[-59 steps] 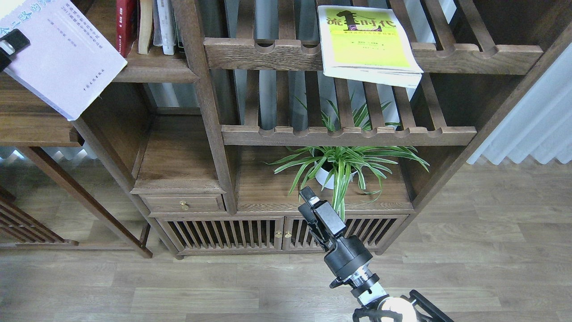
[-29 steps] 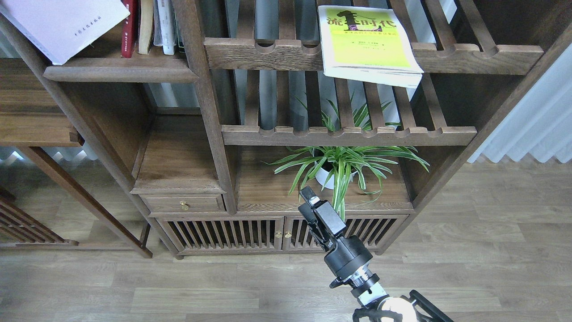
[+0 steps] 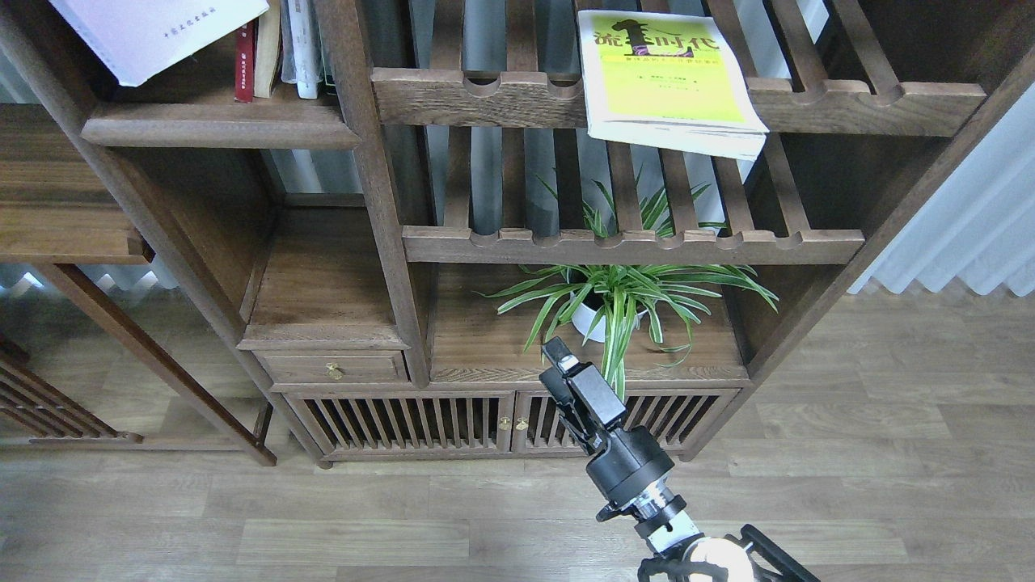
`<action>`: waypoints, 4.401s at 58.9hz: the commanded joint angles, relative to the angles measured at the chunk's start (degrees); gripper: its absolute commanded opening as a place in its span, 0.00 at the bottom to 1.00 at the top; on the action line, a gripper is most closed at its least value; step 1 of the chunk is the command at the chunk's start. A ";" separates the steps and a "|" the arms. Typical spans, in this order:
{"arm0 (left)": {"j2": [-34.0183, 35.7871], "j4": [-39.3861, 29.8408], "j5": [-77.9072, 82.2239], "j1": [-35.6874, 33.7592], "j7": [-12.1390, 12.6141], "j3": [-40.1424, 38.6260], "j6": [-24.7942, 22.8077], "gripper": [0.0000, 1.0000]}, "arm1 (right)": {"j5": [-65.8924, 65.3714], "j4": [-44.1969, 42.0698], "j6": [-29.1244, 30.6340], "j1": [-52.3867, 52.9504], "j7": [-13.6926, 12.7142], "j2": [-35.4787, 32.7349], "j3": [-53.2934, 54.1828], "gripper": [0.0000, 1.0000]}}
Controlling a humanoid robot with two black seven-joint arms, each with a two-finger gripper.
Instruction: Organize books on shelf
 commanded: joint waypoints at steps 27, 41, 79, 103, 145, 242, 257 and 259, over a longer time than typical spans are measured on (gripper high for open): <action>4.38 0.09 3.29 -2.72 0.19 1.20 0.00 0.02 | 0.00 0.08 0.00 -0.09 0.00 0.00 0.02 0.98; 12.21 -6.77 -11.21 3.79 0.80 1.47 0.00 0.02 | 0.00 -0.01 0.00 -0.09 0.00 0.00 0.02 0.98; 16.17 -9.50 -9.11 5.72 1.12 0.85 0.00 0.02 | 0.00 0.43 0.00 -0.09 0.00 0.00 0.02 0.98; 8.79 -4.66 0.03 1.77 1.12 0.50 0.00 0.02 | 0.00 0.43 0.00 -0.18 0.00 0.00 0.19 0.98; -5.27 7.73 12.25 -5.96 1.12 1.38 0.00 0.02 | 0.08 0.52 0.00 -0.45 0.00 0.00 0.89 0.98; -16.61 16.78 28.59 -8.34 -3.41 -3.28 0.00 0.00 | 0.17 0.69 0.00 -1.32 0.09 0.00 0.89 0.98; -16.70 16.78 30.01 -8.16 -4.91 -3.19 0.00 0.01 | 0.17 0.69 0.00 -1.32 0.09 0.00 0.89 0.98; -16.79 16.78 29.66 -8.07 -5.00 -3.19 0.00 0.02 | 0.17 0.69 0.00 -1.32 0.09 0.00 0.98 0.98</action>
